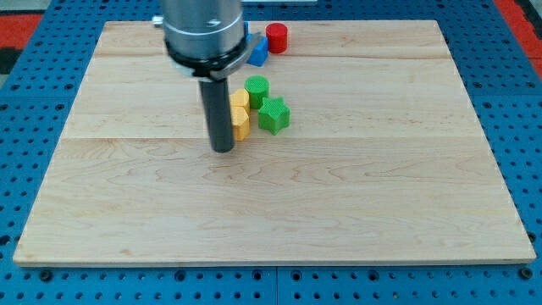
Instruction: Move your arm closer to the yellow heart and green circle
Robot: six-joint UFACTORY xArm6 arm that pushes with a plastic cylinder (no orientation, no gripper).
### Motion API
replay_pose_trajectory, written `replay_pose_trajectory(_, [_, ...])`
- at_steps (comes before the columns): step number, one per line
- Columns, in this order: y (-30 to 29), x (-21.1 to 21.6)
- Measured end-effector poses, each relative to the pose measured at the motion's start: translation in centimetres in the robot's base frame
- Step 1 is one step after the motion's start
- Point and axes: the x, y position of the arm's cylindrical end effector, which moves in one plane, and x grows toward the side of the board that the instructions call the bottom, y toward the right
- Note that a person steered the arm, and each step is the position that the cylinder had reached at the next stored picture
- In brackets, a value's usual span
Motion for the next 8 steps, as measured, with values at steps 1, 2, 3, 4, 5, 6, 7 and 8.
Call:
replay_pose_trajectory(1, [-4.4, 0.2])
replay_pose_trajectory(2, [-4.7, -4.2])
replay_pose_trajectory(3, [-4.7, -9.4])
replay_pose_trajectory(4, [-4.7, -13.4])
replay_pose_trajectory(5, [-2.9, -14.0])
replay_pose_trajectory(6, [-0.9, -14.0])
replay_pose_trajectory(7, [-0.7, -13.9])
replay_pose_trajectory(8, [-0.1, -13.2])
